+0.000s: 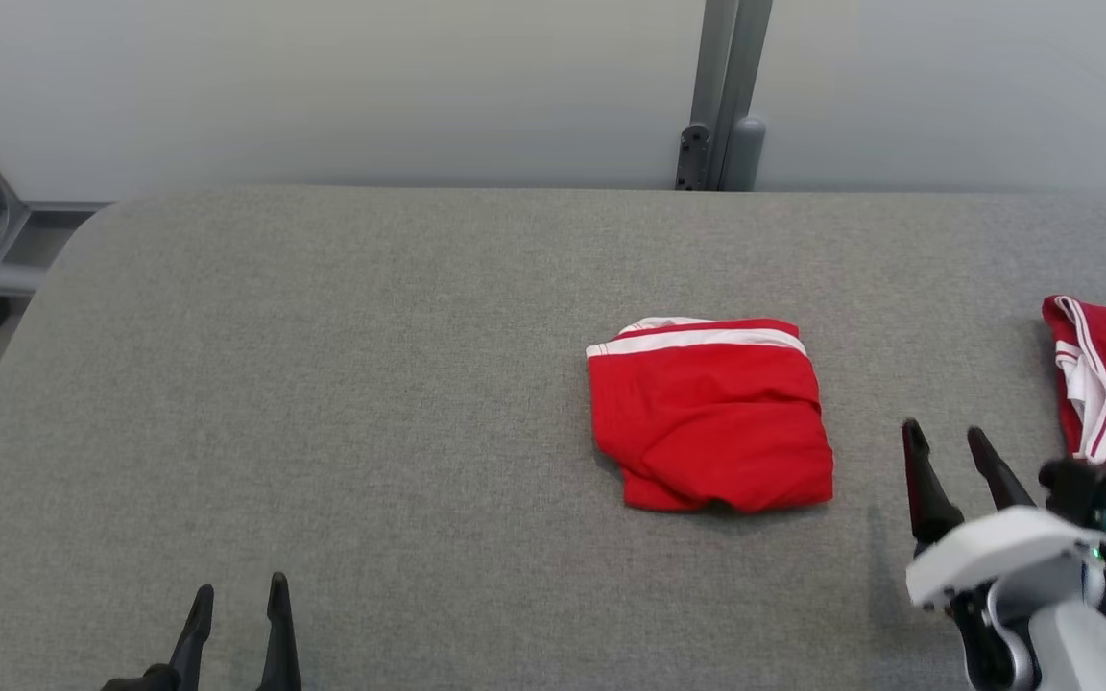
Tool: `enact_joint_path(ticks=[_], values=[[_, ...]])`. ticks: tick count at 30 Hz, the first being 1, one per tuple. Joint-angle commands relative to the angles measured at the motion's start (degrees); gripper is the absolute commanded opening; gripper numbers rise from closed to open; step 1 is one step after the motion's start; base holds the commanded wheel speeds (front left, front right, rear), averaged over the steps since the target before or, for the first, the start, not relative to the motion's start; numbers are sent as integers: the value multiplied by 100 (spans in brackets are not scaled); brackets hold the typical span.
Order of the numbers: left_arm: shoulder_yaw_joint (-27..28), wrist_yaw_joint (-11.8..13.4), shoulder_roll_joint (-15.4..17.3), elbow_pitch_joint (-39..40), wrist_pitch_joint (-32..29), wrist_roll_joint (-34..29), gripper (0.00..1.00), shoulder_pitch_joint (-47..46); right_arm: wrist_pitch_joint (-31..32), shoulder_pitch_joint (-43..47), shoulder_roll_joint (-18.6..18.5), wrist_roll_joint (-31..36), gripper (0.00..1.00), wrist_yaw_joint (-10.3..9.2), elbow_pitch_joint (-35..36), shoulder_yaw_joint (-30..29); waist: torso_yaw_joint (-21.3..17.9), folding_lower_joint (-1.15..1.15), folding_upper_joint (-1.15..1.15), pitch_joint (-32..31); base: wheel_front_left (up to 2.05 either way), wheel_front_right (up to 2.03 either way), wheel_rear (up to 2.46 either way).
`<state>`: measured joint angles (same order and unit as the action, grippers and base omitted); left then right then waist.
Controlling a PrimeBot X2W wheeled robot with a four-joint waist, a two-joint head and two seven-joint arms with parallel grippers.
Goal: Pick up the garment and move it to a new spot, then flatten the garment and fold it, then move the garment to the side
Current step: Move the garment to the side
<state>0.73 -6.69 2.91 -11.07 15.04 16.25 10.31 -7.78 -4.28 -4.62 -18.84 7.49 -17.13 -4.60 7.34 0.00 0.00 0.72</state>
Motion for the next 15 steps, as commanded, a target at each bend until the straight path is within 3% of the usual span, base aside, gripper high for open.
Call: enact_joint_path(ticks=[1, 7, 10, 15], values=[[-24, -27, 6, 37, 14, -66, 100, -158, 413, -324, -76, -297, 100, -1, -50, 35, 182, 0, 0, 285, 0, 0, 0], [-220, -66, 7, -30, 14, 66, 100, -442, 2311, -1492, -144, -776, 100, 1, -695, -44, 566, 0, 0, 654, 0, 0, 0], [-339, -77, 7, -99, 14, 131, 100, -569, 2719, -1816, -97, -649, 100, 1, -1160, -194, 776, 0, 0, 739, 0, 0, 0], [-418, -74, 6, -159, 14, 207, 100, -653, 2881, -2113, 34, -482, 100, 1, -1863, -447, 988, 0, 0, 757, 0, 0, 0]])
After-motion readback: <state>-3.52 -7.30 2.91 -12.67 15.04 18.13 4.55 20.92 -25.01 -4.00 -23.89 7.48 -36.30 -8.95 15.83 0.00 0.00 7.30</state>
